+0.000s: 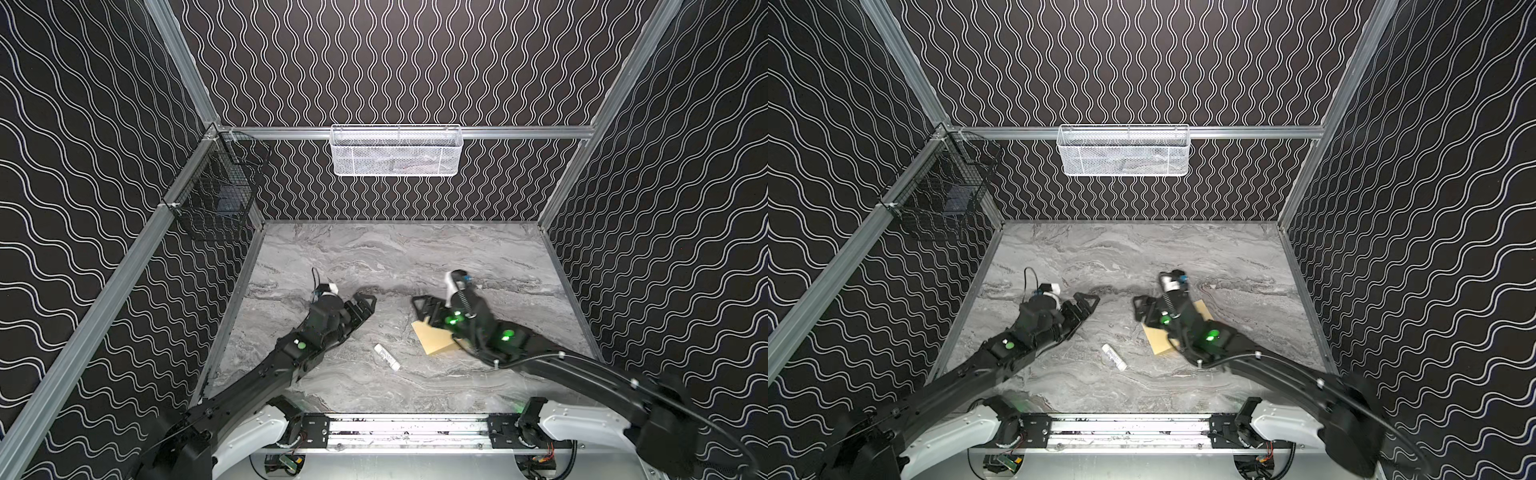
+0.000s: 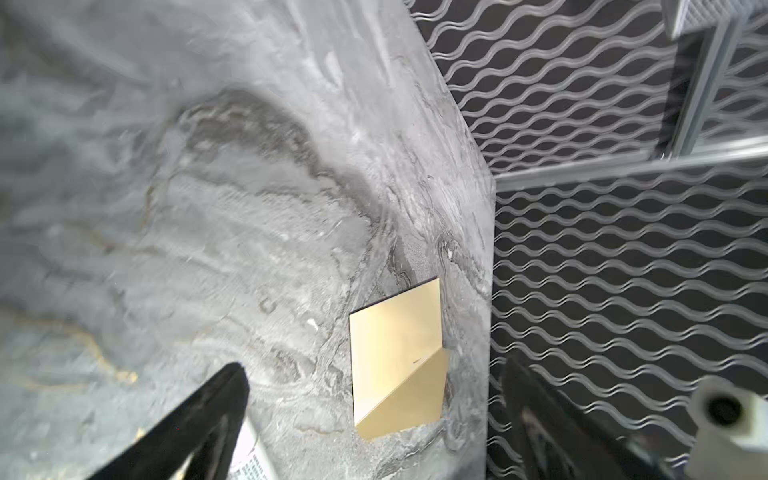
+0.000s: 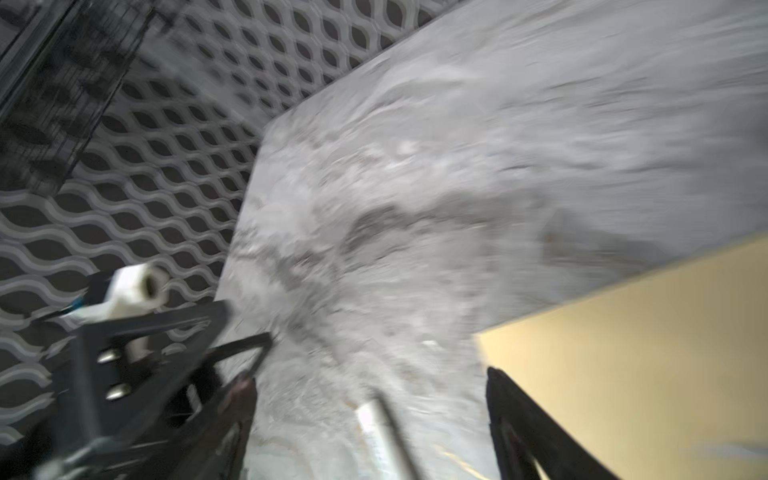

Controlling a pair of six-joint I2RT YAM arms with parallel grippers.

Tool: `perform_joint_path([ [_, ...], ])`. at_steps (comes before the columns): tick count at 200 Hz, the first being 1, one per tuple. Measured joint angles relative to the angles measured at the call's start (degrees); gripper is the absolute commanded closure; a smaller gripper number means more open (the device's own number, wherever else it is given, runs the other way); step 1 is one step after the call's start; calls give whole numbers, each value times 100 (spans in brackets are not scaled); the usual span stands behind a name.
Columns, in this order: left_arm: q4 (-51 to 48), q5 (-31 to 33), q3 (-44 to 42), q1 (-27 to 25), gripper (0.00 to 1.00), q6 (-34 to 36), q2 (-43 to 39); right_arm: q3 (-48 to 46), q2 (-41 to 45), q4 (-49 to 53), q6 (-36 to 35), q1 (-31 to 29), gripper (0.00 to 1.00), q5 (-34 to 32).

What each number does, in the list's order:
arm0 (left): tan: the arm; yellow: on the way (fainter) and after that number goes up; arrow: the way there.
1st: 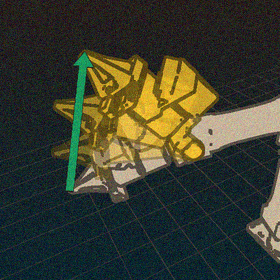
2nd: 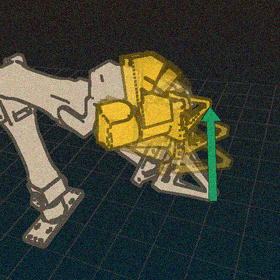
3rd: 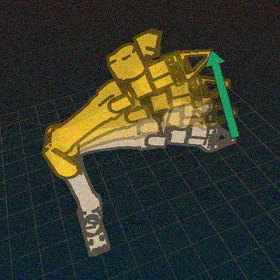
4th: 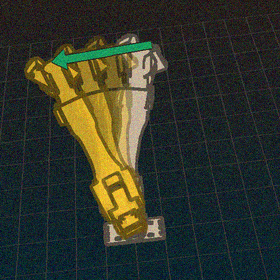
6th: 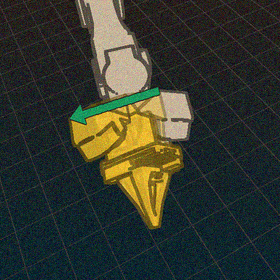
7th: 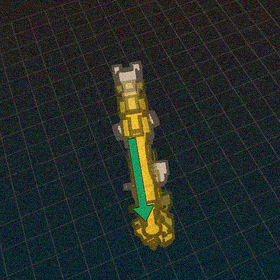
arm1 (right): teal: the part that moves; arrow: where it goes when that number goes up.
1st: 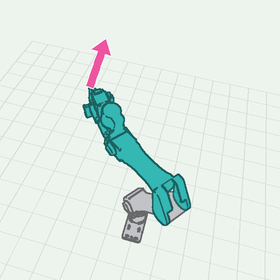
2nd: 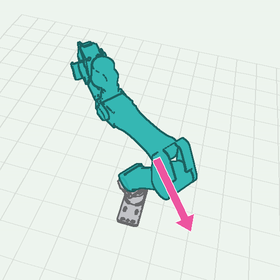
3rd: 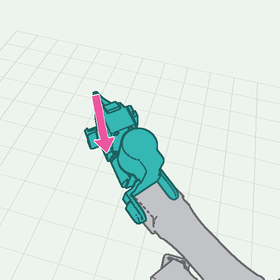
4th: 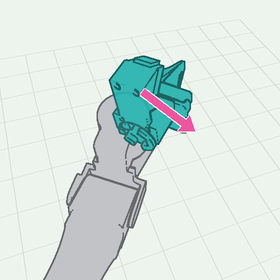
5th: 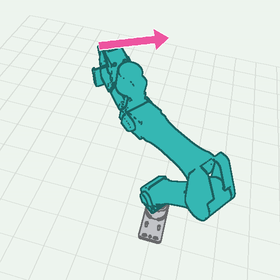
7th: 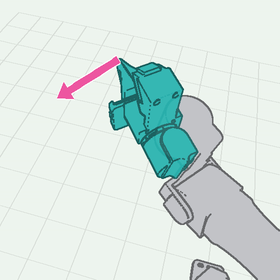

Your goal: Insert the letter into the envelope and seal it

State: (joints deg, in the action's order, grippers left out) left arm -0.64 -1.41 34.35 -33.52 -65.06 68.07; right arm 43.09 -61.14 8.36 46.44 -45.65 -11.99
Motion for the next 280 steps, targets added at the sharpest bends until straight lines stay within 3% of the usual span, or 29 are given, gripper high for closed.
perform_joint_path([
  [29, -400, -538, 1228, 17, 15, 1187, 1121, -55, 935, 1521, -223, 1099, 39, 627],
  [39, -472, -717, 1556, 9, 21, 1499, 1482, -55, 1091, 1963, -254, 1325, 51, 765],
  [57, -525, -953, 2024, -103, 33, 2009, 2050, -212, 1322, 2509, -249, 1513, 64, 1113],
  [83, -560, -1248, 2664, -372, 58, 2590, 2787, -844, 1593, 2883, -42, 1635, 92, 1453],
  [94, -557, -1320, 2900, -470, 68, 2780, 3084, -1123, 1620, 2920, 81, 1700, 98, 1539],
  [115, -590, -1427, 3362, -691, 82, 3075, 3641, -1484, 1515, 2909, 186, 1777, 100, 1709],
  [146, -597, -1593, 3812, -975, 91, 3270, 4350, -1770, 1259, 2612, 264, 1871, 100, 1827],
  [205, -835, -1550, 4476, -1209, 100, 3414, 5377, -1974, 551, 1596, 238, 2157, 100, 2076],
  [280, -1401, -1108, 4697, -1268, 100, 3523, 6148, -1416, -151, 927, -83, 2476, 100, 2184],
])
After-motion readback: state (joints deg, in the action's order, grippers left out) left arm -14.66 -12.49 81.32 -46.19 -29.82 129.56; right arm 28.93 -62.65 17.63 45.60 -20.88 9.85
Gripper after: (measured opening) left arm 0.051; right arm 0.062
